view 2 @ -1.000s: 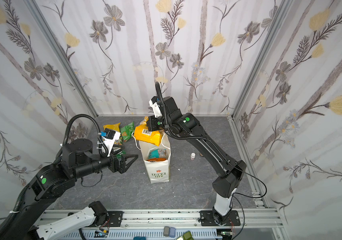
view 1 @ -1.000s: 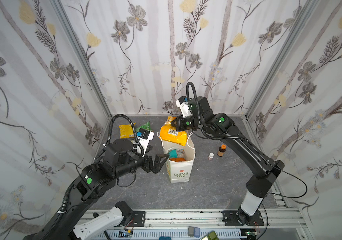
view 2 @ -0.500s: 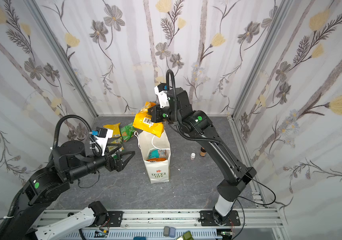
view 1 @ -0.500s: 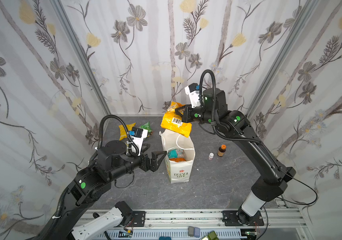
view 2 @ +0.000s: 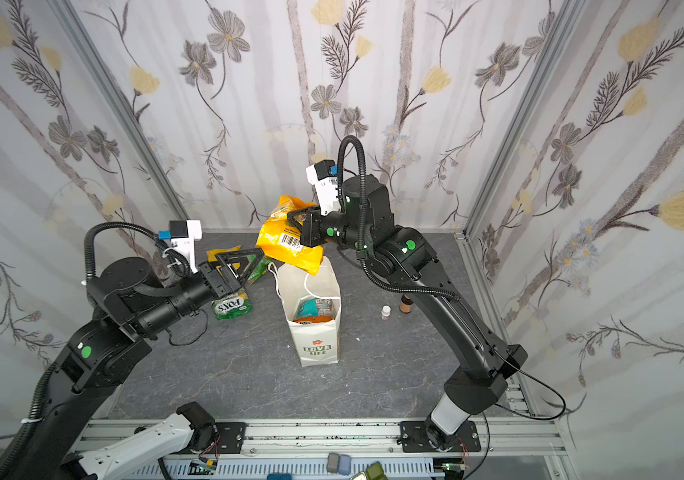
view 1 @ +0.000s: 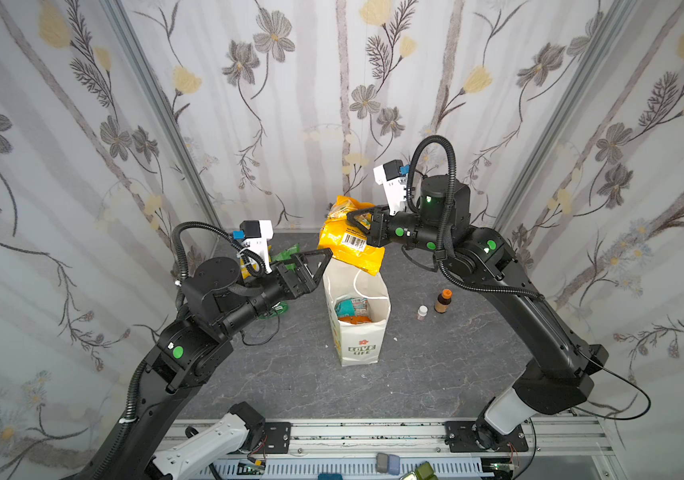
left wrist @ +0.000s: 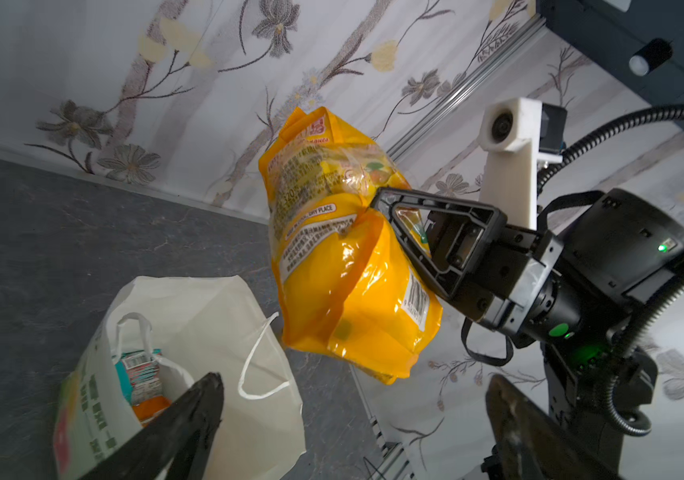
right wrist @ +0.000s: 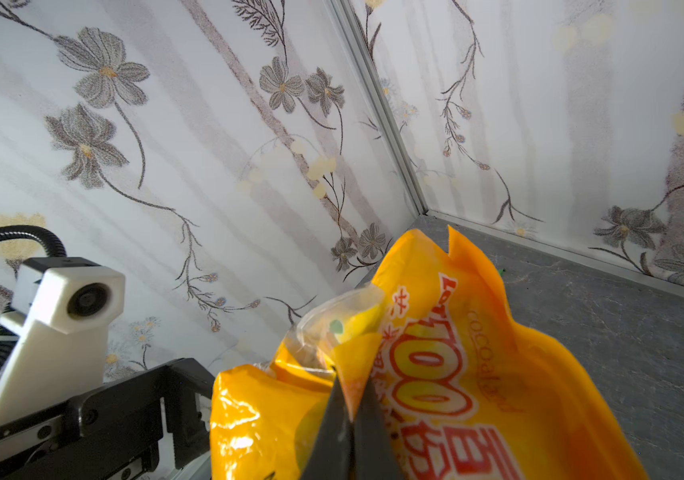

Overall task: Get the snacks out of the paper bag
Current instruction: 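Pass the LOT100 packet from the right gripper to the left gripper, then lower the LOT100 packet beside the FOX packet with left gripper while right withdraws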

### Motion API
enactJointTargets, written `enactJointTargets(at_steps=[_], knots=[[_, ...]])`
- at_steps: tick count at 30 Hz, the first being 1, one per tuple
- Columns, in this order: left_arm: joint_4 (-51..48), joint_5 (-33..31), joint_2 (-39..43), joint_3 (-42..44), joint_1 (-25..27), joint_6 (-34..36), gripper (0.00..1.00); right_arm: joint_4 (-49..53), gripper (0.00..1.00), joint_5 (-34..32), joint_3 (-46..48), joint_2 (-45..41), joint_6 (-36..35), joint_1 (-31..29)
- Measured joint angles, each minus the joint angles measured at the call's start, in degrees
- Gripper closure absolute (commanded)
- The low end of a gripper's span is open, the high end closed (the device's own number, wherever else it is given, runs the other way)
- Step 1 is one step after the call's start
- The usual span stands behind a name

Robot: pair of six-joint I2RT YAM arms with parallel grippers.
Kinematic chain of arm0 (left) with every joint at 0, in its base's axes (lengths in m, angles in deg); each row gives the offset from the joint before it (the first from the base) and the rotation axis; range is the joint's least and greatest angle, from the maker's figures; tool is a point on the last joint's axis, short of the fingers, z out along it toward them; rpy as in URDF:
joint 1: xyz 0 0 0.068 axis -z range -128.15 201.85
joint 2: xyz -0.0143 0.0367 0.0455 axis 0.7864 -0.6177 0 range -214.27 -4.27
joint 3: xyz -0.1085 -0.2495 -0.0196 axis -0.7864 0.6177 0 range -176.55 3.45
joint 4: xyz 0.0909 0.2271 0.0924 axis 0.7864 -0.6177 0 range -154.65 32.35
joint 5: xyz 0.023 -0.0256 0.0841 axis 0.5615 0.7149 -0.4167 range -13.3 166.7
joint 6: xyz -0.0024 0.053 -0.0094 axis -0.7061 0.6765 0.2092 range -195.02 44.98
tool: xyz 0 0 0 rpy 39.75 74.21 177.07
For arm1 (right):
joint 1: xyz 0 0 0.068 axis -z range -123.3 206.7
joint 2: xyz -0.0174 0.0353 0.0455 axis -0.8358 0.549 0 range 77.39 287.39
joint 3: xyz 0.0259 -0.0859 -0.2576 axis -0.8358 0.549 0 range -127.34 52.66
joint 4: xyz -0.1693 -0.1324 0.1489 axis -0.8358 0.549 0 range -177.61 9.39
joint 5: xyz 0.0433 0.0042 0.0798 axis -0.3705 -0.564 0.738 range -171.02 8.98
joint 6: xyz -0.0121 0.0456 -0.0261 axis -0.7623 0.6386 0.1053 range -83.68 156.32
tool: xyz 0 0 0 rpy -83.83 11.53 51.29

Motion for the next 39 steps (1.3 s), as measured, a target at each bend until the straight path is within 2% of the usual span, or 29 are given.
enactJointTargets(at_steps=[3,9,12,16,18,21,27,33,39], knots=[[7.91,2.56,-1.73,3.41,-1.40,-8.81,0.00,-0.92,1.00,0.04,0.79,-0.66,0.46,-0.63],[21.79,6.27,-5.14,7.37,-1.95,-20.87,0.01,-1.97,1.00,0.90,1.31,-1.07,1.07,-1.92],[26.88,7.52,-7.26,9.05,-2.12,-25.66,0.14,-2.03,1.00,0.85,1.31,-1.11,1.29,-2.08],[29.00,8.26,-8.02,9.09,-2.19,-27.80,0.43,-2.89,1.00,0.87,1.36,-1.11,1.57,-2.12],[29.66,8.15,-8.02,9.09,-2.21,-27.78,0.52,-3.78,1.00,0.87,1.36,-1.11,1.95,-2.12],[30.14,8.00,-8.02,9.09,-2.21,-27.69,0.59,-4.24,0.98,0.87,1.36,-1.11,2.16,-2.12],[30.08,7.80,-6.95,9.16,-2.21,-26.23,0.74,-5.92,0.62,-0.02,1.36,-1.36,2.95,-2.93],[30.12,7.82,-5.07,9.18,-2.21,-21.49,0.83,-8.63,0.48,0.55,1.36,-3.39,4.09,-3.91],[28.37,7.74,-4.22,7.34,-2.21,-16.31,0.86,-9.33,0.32,1.46,1.44,-5.81,4.52,-4.04]])
